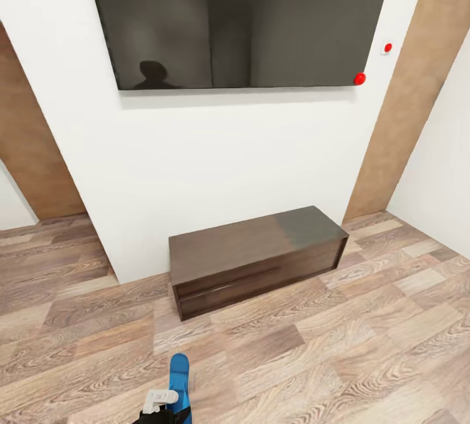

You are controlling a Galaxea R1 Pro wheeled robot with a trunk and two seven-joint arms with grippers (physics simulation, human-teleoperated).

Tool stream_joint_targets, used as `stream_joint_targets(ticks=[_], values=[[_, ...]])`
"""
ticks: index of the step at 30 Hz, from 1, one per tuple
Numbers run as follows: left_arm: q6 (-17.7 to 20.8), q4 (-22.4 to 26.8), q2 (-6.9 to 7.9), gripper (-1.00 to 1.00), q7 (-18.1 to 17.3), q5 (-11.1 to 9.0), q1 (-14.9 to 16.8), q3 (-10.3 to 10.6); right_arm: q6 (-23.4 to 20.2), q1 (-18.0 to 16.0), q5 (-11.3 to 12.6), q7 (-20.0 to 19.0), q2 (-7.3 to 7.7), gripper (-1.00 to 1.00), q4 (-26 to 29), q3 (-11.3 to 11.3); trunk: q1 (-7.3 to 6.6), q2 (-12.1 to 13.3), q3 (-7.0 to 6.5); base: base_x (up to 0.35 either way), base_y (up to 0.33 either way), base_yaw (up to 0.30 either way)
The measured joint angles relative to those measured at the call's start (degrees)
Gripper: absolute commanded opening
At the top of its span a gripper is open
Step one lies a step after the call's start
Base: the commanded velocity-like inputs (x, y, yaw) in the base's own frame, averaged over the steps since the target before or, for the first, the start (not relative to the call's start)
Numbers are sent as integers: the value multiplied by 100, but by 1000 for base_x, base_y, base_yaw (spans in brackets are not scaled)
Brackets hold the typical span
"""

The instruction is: In the bedroom, move the book from the bed onto either nightstand, and place the two sandals side by side next to the bed.

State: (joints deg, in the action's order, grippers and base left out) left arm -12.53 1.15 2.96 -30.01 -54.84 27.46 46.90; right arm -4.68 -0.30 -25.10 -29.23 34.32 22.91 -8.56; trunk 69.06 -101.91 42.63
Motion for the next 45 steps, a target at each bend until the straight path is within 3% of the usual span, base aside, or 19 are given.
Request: stream_joint_targets(ticks=[20, 45], values=[[0, 2, -6, -100, 4, 0, -3, -1, 0, -2, 0, 0, -2, 100, -3, -1, 0, 0, 0, 0, -1, 270], [1, 0, -7, -100, -2, 1, -5, 3, 0, 2, 3, 1, -1, 100, -1, -1, 0, 0, 0, 0, -87, 15]])
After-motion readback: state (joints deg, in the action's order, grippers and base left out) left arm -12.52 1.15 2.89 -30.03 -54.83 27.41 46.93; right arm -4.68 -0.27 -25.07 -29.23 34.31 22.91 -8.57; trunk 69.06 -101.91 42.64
